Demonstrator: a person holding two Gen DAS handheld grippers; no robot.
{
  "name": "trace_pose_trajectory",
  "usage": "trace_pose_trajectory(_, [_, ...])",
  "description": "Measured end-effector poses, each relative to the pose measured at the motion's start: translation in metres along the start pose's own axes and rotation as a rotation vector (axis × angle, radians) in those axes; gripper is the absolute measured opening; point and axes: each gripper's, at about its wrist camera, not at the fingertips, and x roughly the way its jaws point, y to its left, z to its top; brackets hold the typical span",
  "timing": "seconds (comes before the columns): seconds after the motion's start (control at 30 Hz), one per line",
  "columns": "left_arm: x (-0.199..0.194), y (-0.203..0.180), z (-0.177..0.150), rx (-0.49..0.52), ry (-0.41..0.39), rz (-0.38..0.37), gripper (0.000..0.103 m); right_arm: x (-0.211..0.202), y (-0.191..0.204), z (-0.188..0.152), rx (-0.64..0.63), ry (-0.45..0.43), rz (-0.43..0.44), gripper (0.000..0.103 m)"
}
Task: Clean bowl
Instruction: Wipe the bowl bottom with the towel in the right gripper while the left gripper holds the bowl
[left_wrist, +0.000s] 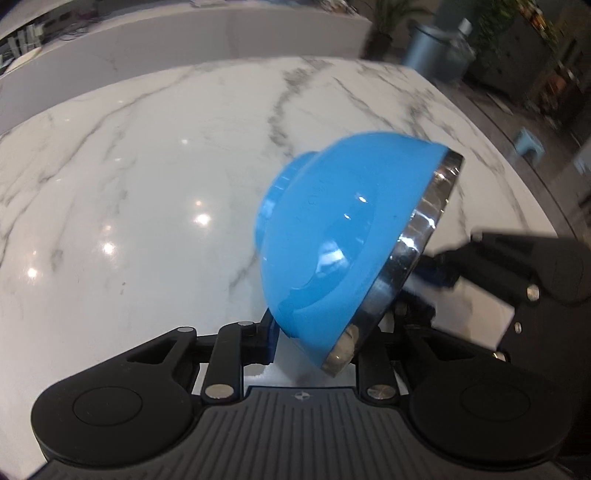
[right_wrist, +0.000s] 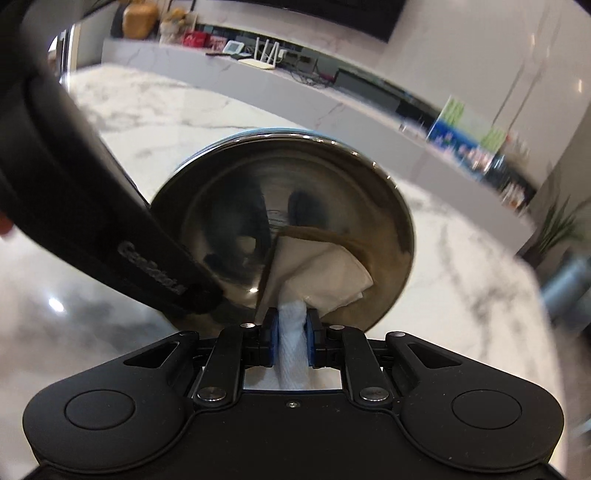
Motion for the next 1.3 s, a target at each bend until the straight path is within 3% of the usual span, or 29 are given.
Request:
trace_pose_trajectory(0.17, [0.001, 0.003, 0.000, -0.002, 0.015, -0.027, 0.024, 0.003, 0.003, 0.001, -0.009, 0.003, -0.001, 0.012])
trace_pose_trajectory(0.37, [0.004, 0.006, -0.002, -0.075, -0.029, -0.027, 0.034, 0.006, -0.015, 0.005, 0.140, 0.033, 0.089, 0.012])
trace_pose_trajectory(0.63, [0.006, 0.003, -0.002, -0.117, -0.083, 0.015, 0.033, 0.005, -0.035, 0.009, 0.327, 0.064, 0.233, 0.012])
trace_pose_trajectory(0.73, [0.007, 0.003, -0.001, -0.105, -0.074, 0.015, 0.024, 0.004, -0.030, 0.008, 0.285, 0.060, 0.211, 0.012])
trace_pose_trajectory(1.03, [0.005, -0.002, 0.000, -0.015, -0.030, 0.013, 0.024, 0.001, -0.016, 0.008, 0.160, 0.047, 0.143, 0.011])
trace_pose_trajectory(1.3, [0.000, -0.006, -0.001, 0.055, 0.001, 0.000, 0.025, 0.004, -0.018, 0.006, 0.153, 0.045, 0.110, 0.011])
